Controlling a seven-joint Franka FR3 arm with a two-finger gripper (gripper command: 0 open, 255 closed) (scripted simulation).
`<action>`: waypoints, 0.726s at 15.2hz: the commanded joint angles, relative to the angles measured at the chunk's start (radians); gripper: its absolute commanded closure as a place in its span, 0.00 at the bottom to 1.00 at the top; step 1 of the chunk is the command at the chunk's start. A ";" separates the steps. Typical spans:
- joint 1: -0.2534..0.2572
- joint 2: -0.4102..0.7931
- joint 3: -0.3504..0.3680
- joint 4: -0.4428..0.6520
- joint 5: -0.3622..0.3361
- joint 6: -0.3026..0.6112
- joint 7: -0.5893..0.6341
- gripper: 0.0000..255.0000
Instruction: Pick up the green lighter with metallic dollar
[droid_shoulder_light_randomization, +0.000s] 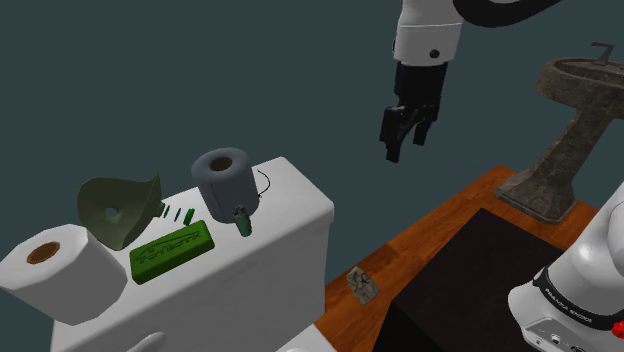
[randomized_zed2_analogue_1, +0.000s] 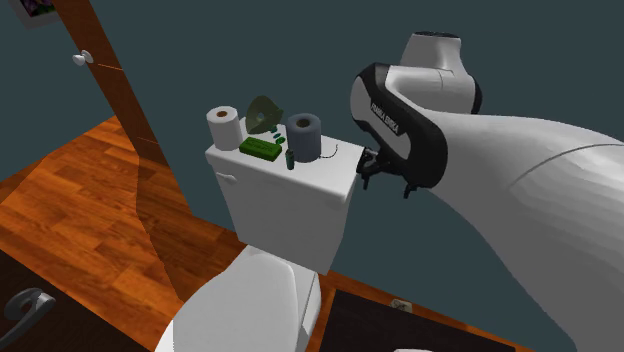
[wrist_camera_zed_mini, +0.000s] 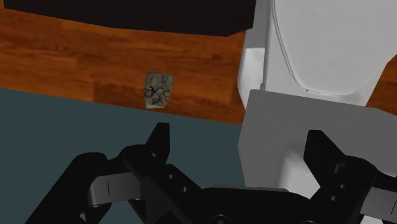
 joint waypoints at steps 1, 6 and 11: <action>0.007 0.063 0.043 0.043 0.004 0.031 0.051 0.00; 0.019 0.217 0.138 0.159 -0.021 0.090 0.177 0.00; 0.038 0.395 0.222 0.305 -0.093 0.128 0.316 0.00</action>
